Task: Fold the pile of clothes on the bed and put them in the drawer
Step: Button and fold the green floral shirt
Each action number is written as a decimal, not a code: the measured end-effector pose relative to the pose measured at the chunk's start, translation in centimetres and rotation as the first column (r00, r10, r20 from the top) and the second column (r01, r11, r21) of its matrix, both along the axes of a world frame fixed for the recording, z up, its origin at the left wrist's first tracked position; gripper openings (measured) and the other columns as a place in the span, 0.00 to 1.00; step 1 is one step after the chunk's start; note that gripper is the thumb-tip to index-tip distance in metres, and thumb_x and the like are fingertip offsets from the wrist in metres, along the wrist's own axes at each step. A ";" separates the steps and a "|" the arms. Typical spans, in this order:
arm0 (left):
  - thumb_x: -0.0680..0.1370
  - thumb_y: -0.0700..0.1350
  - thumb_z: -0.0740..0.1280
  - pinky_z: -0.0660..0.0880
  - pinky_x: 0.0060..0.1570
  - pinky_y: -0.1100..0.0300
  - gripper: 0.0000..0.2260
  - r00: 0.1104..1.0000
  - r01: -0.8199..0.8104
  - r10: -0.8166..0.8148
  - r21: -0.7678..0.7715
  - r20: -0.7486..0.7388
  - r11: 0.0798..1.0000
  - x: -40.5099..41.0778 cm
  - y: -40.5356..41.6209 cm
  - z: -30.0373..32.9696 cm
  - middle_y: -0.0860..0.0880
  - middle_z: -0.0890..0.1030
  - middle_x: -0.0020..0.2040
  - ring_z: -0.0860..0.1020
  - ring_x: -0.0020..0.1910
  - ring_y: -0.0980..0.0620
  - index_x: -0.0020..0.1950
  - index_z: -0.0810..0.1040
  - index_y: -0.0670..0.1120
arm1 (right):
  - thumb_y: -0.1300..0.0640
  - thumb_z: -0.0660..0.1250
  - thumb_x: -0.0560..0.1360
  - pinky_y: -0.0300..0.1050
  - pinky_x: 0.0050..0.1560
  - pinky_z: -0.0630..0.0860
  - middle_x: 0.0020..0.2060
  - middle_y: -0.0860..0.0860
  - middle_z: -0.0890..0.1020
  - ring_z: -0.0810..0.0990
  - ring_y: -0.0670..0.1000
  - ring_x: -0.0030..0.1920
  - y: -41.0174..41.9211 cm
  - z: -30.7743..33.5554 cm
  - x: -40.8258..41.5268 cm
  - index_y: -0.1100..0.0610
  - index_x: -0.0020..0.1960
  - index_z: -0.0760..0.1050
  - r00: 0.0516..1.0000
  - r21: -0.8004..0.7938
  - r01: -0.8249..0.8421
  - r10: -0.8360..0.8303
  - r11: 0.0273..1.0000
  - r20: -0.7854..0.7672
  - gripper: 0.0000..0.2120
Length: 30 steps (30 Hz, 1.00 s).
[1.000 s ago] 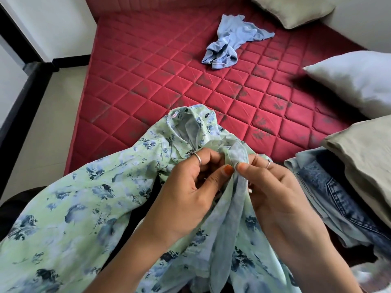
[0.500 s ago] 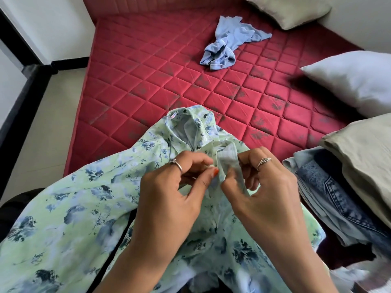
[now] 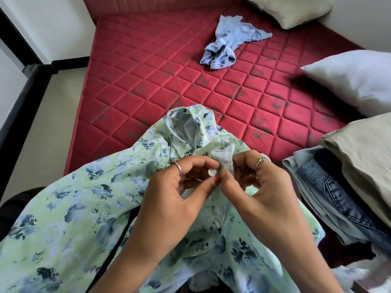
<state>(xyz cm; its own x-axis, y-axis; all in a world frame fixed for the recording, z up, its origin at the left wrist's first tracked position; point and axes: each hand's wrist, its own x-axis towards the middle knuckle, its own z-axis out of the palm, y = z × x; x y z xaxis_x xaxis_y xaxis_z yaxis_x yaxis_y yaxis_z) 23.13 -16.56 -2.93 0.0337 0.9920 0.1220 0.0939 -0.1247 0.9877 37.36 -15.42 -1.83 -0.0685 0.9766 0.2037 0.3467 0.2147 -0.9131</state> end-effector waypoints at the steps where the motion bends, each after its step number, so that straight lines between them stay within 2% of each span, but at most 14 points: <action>1: 0.72 0.43 0.70 0.78 0.50 0.64 0.10 0.999 0.001 0.000 -0.022 0.042 1.000 0.0 0.0 0.0 0.52 0.85 0.46 0.83 0.49 0.53 0.51 0.82 0.53 | 0.53 0.67 0.70 0.51 0.34 0.68 0.32 0.57 0.73 0.69 0.53 0.30 0.0 0.0 0.0 0.60 0.38 0.73 1.000 0.001 -0.002 0.002 1.000 0.004 0.10; 4: 0.74 0.43 0.71 0.78 0.50 0.65 0.07 0.993 0.012 -0.004 -0.073 0.120 0.997 -0.1 -0.1 0.1 0.51 0.86 0.47 0.83 0.49 0.53 0.50 0.84 0.50 | 0.53 0.67 0.70 0.51 0.34 0.70 0.32 0.57 0.74 0.70 0.53 0.30 -0.1 0.0 0.0 0.59 0.38 0.73 1.000 -0.010 -0.008 0.008 1.000 -0.006 0.09; 8: 0.72 0.43 0.68 0.77 0.50 0.66 0.09 0.997 0.001 0.003 -0.060 0.081 0.998 0.0 -0.1 0.1 0.53 0.85 0.47 0.83 0.49 0.55 0.51 0.82 0.49 | 0.53 0.68 0.70 0.45 0.30 0.70 0.26 0.47 0.72 0.68 0.42 0.28 -0.1 -0.1 0.2 0.57 0.38 0.74 0.997 -0.069 -0.033 0.028 0.997 -0.073 0.08; 10: 0.71 0.44 0.69 0.77 0.49 0.66 0.09 0.996 -0.022 0.027 -0.056 0.079 0.998 0.0 0.0 0.0 0.52 0.85 0.46 0.83 0.49 0.56 0.51 0.81 0.50 | 0.53 0.68 0.70 0.40 0.31 0.70 0.26 0.45 0.73 0.68 0.41 0.28 -0.1 -0.2 0.3 0.56 0.37 0.75 0.997 -0.083 -0.045 0.039 0.995 -0.071 0.07; 14: 0.70 0.44 0.70 0.77 0.47 0.67 0.09 0.996 -0.044 0.049 -0.057 0.077 0.997 0.1 0.2 -0.3 0.50 0.85 0.44 0.83 0.46 0.55 0.49 0.81 0.48 | 0.53 0.68 0.70 0.40 0.31 0.69 0.26 0.45 0.73 0.68 0.40 0.28 -0.1 -0.5 0.5 0.56 0.38 0.77 0.997 -0.106 -0.042 0.035 0.993 -0.075 0.07; 17: 0.72 0.44 0.71 0.78 0.46 0.66 0.06 0.999 -0.046 0.046 -0.013 0.013 0.999 0.1 0.2 -0.5 0.52 0.84 0.43 0.83 0.45 0.55 0.48 0.81 0.48 | 0.54 0.68 0.71 0.37 0.30 0.69 0.26 0.45 0.73 0.68 0.40 0.28 -0.2 -0.6 0.5 0.56 0.38 0.77 0.995 -0.113 -0.048 0.038 0.992 -0.089 0.06; 21: 0.74 0.44 0.70 0.79 0.48 0.62 0.05 0.981 -0.074 0.093 0.115 -0.168 0.991 0.0 0.0 -0.9 0.56 0.84 0.45 0.83 0.46 0.56 0.49 0.81 0.52 | 0.57 0.71 0.73 0.36 0.30 0.68 0.26 0.47 0.74 0.68 0.41 0.27 -0.2 -0.6 0.6 0.58 0.38 0.77 0.992 -0.126 -0.064 0.049 0.990 -0.114 0.07; 24: 0.74 0.43 0.69 0.80 0.47 0.62 0.06 0.931 -0.093 0.176 0.260 -0.320 0.961 0.3 -0.1 -0.8 0.56 0.83 0.45 0.82 0.46 0.58 0.50 0.81 0.48 | 0.62 0.71 0.74 0.36 0.29 0.66 0.25 0.47 0.73 0.67 0.42 0.27 -0.1 -0.6 0.7 0.60 0.38 0.78 0.988 -0.153 -0.074 0.052 0.985 -0.146 0.07; 27: 0.74 0.41 0.69 0.80 0.47 0.61 0.06 0.915 -0.111 0.220 0.312 -0.339 0.944 0.5 0.0 -0.8 0.55 0.83 0.45 0.82 0.46 0.59 0.50 0.81 0.46 | 0.62 0.70 0.74 0.34 0.26 0.63 0.25 0.47 0.72 0.65 0.42 0.26 0.0 -0.6 0.8 0.60 0.37 0.78 0.983 -0.178 -0.075 0.043 0.981 -0.179 0.07; 30: 0.73 0.42 0.69 0.80 0.46 0.60 0.05 0.923 -0.124 0.220 0.297 -0.315 0.947 0.7 0.0 -0.8 0.55 0.83 0.44 0.82 0.45 0.58 0.49 0.82 0.47 | 0.61 0.70 0.74 0.33 0.25 0.60 0.25 0.47 0.70 0.63 0.42 0.25 0.0 -0.7 0.8 0.60 0.37 0.78 0.981 -0.192 -0.071 0.033 0.979 -0.191 0.08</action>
<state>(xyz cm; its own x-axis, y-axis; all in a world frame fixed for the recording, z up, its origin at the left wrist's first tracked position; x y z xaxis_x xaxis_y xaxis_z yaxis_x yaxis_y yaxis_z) 23.80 -16.54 -3.69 -0.0476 0.9179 0.3939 0.4613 -0.3296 0.8237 38.13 -15.45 -2.56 -0.0996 0.9948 0.0215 0.1606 0.0374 -0.9863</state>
